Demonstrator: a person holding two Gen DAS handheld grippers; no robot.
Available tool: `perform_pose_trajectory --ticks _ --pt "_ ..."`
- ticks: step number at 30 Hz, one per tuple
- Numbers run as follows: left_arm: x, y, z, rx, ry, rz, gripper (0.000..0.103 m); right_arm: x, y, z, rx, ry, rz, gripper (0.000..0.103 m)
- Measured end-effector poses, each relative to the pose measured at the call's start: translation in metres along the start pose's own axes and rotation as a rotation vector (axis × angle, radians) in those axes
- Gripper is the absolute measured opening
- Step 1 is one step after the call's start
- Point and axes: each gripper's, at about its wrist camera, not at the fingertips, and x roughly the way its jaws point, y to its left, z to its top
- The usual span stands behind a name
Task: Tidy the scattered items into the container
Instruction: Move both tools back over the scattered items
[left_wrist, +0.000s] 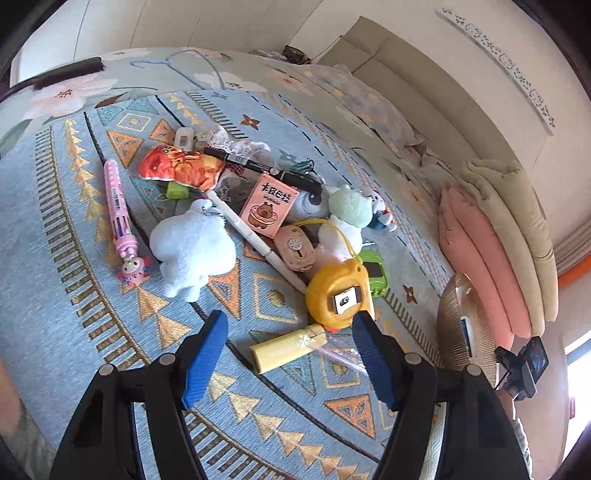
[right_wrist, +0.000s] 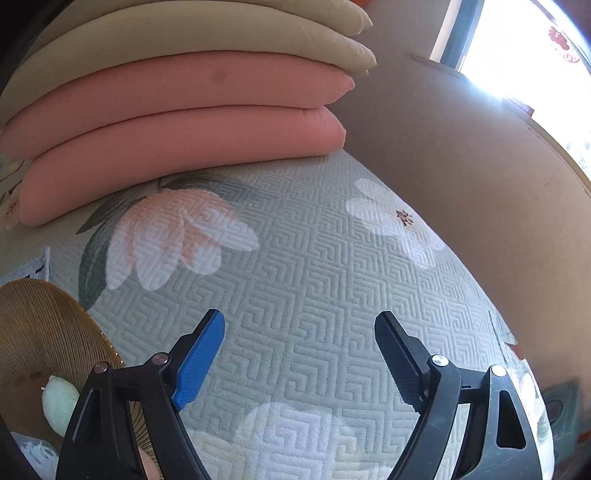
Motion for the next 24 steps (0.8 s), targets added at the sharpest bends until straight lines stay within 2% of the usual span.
perform_pose_trajectory --ticks 2,3,5,7,9,10,12,15,17,19,21,24 --pt "-0.009 0.01 0.011 0.007 -0.018 0.063 0.067 -0.011 0.004 -0.004 -0.072 -0.011 -0.044 0.083" --pt "-0.015 0.017 0.018 0.004 -0.033 0.091 0.067 -0.025 0.002 -0.007 -0.093 -0.045 -0.046 0.082" --pt "-0.023 0.03 0.032 -0.004 -0.055 0.148 0.067 -0.066 -0.002 -0.015 -0.098 -0.148 0.027 0.083" --pt "-0.022 0.041 0.049 0.003 -0.047 0.194 0.067 -0.114 0.002 -0.024 -0.097 -0.221 0.221 0.086" --pt "-0.014 0.049 0.065 0.009 -0.035 0.251 0.067 -0.163 0.02 -0.037 -0.141 -0.249 0.466 0.101" --pt "-0.009 0.054 0.072 0.004 -0.024 0.273 0.067 -0.187 0.035 -0.046 -0.189 -0.255 0.564 0.103" --pt "0.001 0.062 0.081 -0.028 0.001 0.274 0.067 -0.232 0.075 -0.071 -0.339 -0.256 0.716 0.103" --pt "0.016 0.057 0.077 -0.029 0.001 0.207 0.067 -0.283 0.14 -0.125 -0.634 -0.243 0.897 0.103" --pt "0.031 0.041 0.066 0.05 0.018 0.183 0.067 -0.303 0.171 -0.16 -0.797 -0.234 0.953 0.103" --pt "0.043 0.027 0.052 0.154 0.027 0.211 0.067 -0.309 0.187 -0.185 -0.887 -0.209 0.987 0.103" --pt "0.051 0.019 0.04 0.238 0.021 0.252 0.067 -0.306 0.198 -0.202 -0.926 -0.181 1.011 0.103" --pt "0.058 0.02 0.032 0.289 0.014 0.297 0.067 -0.285 0.217 -0.215 -0.938 -0.078 0.993 0.102"
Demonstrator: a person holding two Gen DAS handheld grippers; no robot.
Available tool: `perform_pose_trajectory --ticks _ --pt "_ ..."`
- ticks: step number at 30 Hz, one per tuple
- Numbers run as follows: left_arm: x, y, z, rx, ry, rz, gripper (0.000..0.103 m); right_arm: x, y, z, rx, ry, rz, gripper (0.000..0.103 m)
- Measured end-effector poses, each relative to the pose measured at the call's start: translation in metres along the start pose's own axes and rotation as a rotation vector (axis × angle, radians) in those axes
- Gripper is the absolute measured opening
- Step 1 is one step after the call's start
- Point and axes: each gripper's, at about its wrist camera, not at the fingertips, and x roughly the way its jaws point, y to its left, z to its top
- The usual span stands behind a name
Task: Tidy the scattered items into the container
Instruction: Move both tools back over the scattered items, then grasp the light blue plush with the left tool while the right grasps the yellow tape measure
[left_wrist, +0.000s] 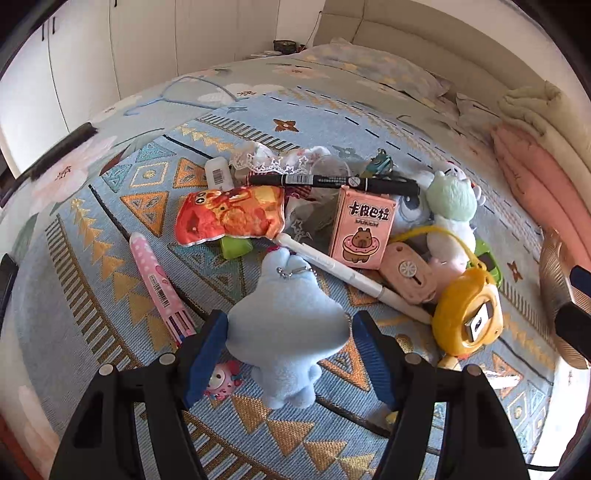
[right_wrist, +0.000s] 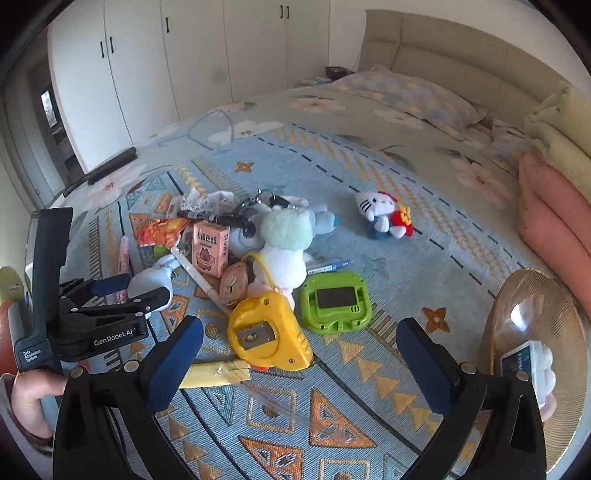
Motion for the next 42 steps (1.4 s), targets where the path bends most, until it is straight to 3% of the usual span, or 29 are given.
perform_pose_trajectory --ticks 6,13,19,23,27,35,42 --pt "0.013 0.017 -0.005 -0.05 -0.019 -0.056 0.067 0.04 0.005 -0.004 0.019 0.107 0.022 0.095" --pt "0.02 -0.01 -0.014 0.109 -0.022 0.035 0.078 0.054 0.021 -0.005 -0.038 0.136 -0.014 0.095" --pt "0.021 0.0 -0.013 0.051 -0.028 -0.008 0.078 0.065 0.024 -0.01 -0.055 0.151 -0.037 0.095" --pt "0.021 -0.001 -0.014 0.061 -0.041 -0.001 0.075 0.072 0.031 -0.013 -0.073 0.175 -0.051 0.085" --pt "0.016 0.006 -0.014 0.038 -0.055 -0.023 0.061 0.067 0.034 -0.016 -0.075 0.156 -0.046 0.074" --pt "-0.002 0.01 -0.014 -0.012 -0.088 -0.098 0.059 0.044 0.003 -0.023 0.049 0.183 0.036 0.071" --pt "-0.031 -0.01 -0.014 0.071 -0.154 -0.115 0.059 0.014 -0.024 -0.03 0.113 0.177 0.071 0.066"
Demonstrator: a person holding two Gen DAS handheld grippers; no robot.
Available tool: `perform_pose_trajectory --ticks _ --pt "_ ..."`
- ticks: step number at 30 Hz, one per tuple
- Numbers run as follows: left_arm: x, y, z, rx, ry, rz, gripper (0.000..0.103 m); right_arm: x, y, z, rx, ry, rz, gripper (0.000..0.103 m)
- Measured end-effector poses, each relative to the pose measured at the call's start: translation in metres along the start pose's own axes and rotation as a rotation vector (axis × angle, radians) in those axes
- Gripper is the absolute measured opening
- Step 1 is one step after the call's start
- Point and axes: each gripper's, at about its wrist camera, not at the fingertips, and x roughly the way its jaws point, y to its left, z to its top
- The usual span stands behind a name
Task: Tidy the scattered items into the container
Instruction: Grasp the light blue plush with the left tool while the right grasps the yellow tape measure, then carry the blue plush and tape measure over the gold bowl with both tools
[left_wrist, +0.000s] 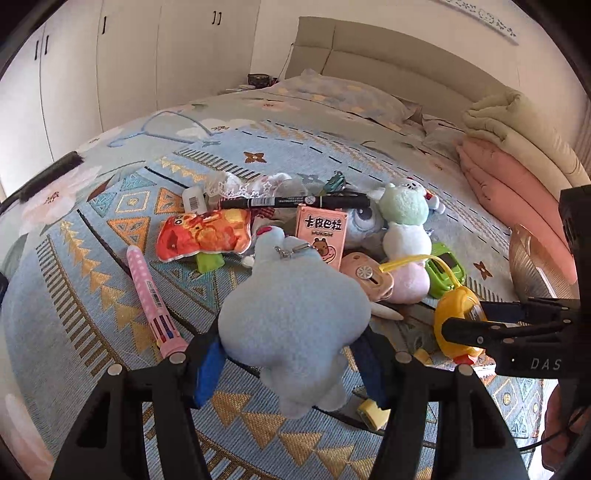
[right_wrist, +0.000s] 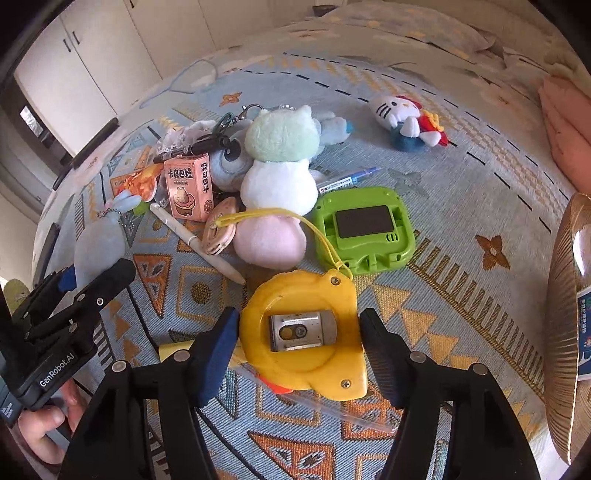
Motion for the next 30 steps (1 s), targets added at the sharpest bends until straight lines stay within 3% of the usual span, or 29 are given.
perform_pose_trajectory --ticks 8,16,23,30 --pt "-0.02 -0.021 0.003 0.057 -0.026 -0.027 0.059 -0.034 -0.012 -0.003 0.035 -0.046 0.014 0.066" --pt "-0.053 -0.052 0.03 0.087 -0.111 -0.077 0.059 -0.046 -0.035 0.021 0.073 -0.123 0.014 0.066" --pt "-0.056 -0.103 0.044 0.131 -0.111 -0.16 0.059 -0.08 -0.065 0.024 0.114 -0.191 0.001 0.066" --pt "-0.057 -0.175 0.061 0.223 -0.109 -0.279 0.059 -0.125 -0.12 0.018 0.184 -0.282 -0.07 0.066"
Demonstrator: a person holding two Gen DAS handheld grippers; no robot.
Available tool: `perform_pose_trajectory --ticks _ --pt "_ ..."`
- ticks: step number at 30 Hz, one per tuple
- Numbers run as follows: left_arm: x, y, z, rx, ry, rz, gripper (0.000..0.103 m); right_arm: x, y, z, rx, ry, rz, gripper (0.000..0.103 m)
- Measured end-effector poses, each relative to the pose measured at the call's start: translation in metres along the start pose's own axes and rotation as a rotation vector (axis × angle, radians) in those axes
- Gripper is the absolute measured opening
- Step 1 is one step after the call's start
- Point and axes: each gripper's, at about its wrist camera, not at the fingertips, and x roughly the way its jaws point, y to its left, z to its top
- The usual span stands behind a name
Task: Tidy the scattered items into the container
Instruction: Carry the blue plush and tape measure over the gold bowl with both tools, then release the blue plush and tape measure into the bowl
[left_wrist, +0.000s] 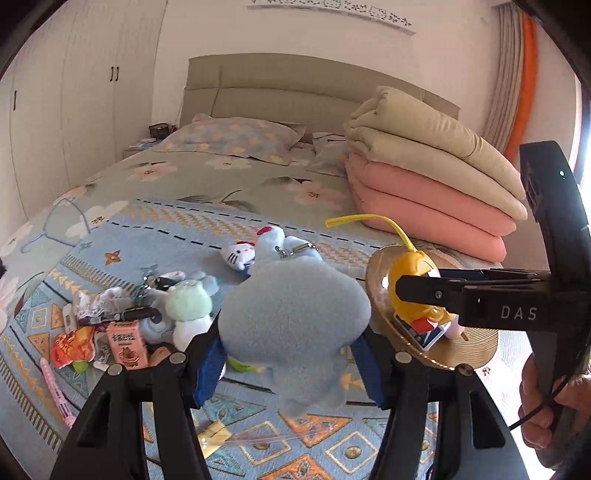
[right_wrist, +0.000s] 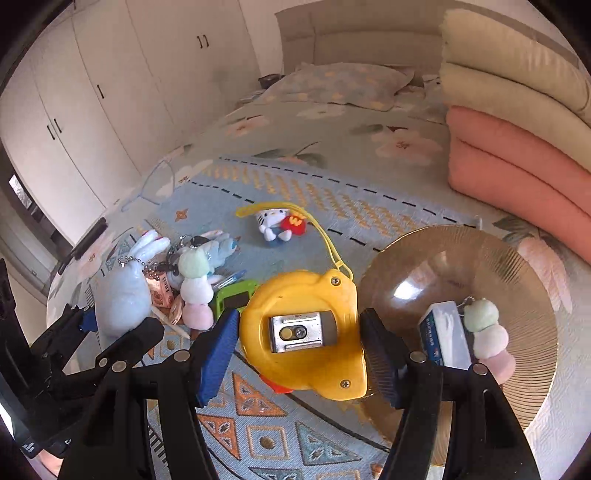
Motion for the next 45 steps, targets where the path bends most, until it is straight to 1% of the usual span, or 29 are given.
perform_pose_trajectory --ticks 4,7,12,14,18,22,27,32,38,40,42,43,45 --pt "0.017 -0.043 0.013 0.047 0.016 -0.088 0.059 -0.016 -0.042 0.005 0.07 -0.044 -0.072 0.066" --pt "0.031 -0.072 0.02 0.088 0.031 -0.127 0.059 -0.022 -0.074 0.004 0.124 -0.062 -0.124 0.066" --pt "0.054 -0.114 0.027 0.124 0.056 -0.174 0.059 -0.018 -0.12 -0.003 0.198 -0.04 -0.184 0.066" --pt "0.063 -0.126 0.027 0.123 0.07 -0.187 0.059 -0.016 -0.134 -0.008 0.223 -0.025 -0.188 0.066" --pt "0.08 -0.141 0.017 0.099 0.117 -0.215 0.059 -0.009 -0.15 -0.021 0.245 0.003 -0.189 0.066" --pt "0.09 -0.151 0.007 0.117 0.153 -0.207 0.059 -0.003 -0.157 -0.03 0.256 0.028 -0.198 0.066" --pt "0.096 -0.153 0.002 0.116 0.166 -0.203 0.059 0.007 -0.161 -0.035 0.256 0.062 -0.217 0.066" --pt "0.102 -0.151 -0.005 0.106 0.188 -0.194 0.059 0.013 -0.161 -0.038 0.255 0.084 -0.227 0.066" --pt "0.108 -0.144 -0.01 0.054 0.206 -0.198 0.059 0.016 -0.158 -0.038 0.247 0.107 -0.258 0.066" --pt "0.107 -0.145 -0.011 0.064 0.206 -0.196 0.059 0.017 -0.156 -0.039 0.242 0.113 -0.267 0.066" --pt "0.106 -0.146 -0.011 0.076 0.207 -0.191 0.061 0.018 -0.155 -0.04 0.247 0.119 -0.272 0.066" --pt "0.106 -0.146 -0.011 0.073 0.211 -0.183 0.063 0.019 -0.155 -0.04 0.249 0.127 -0.277 0.066" --pt "0.106 -0.146 -0.012 0.059 0.225 -0.17 0.064 0.023 -0.156 -0.041 0.259 0.154 -0.286 0.066"
